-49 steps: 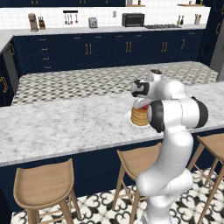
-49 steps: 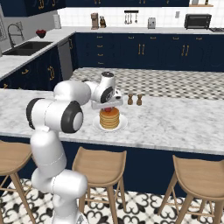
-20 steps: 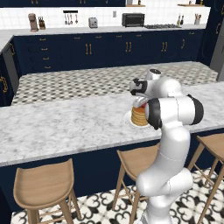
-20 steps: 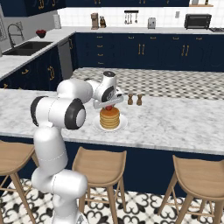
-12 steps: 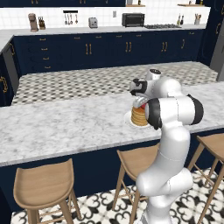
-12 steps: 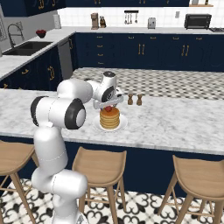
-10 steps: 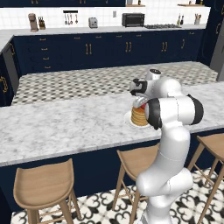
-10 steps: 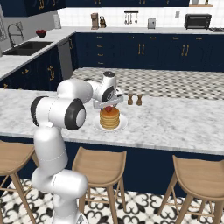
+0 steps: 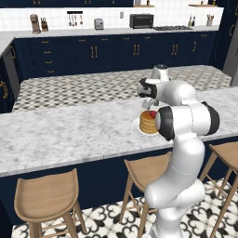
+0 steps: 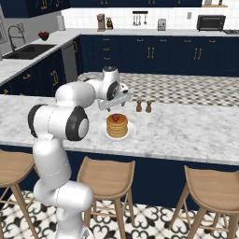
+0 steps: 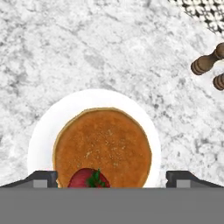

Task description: Take the strawberry from the fridge and place it on top of the pancake, located on the dining counter.

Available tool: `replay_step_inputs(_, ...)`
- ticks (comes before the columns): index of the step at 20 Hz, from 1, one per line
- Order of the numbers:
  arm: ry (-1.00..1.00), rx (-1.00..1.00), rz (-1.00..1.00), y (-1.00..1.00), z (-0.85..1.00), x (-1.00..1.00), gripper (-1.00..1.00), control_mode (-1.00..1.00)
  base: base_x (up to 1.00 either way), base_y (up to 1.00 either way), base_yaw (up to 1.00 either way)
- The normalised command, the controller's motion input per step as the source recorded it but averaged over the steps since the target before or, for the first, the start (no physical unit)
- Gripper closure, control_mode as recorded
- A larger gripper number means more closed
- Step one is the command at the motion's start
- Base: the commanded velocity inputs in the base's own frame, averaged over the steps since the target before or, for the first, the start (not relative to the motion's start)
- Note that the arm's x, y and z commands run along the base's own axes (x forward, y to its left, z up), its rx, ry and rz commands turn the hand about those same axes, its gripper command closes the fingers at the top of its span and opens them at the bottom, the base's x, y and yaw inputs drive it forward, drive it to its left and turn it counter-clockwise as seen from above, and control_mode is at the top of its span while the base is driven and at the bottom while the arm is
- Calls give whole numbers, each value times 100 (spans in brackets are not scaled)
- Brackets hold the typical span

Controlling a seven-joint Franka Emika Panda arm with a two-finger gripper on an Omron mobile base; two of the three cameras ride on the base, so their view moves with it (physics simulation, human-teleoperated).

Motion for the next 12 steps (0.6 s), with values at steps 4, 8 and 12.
replay_step_inputs(4,0,0,-6,0,22,-94,-100,-100,0,0,0)
replay_step_inputs(8,6,9,-10,15,2,-100,-100,-100,0,0,0)
replay_step_inputs(12,14,18,-15,64,3,-100,-100,-100,0,0,0)
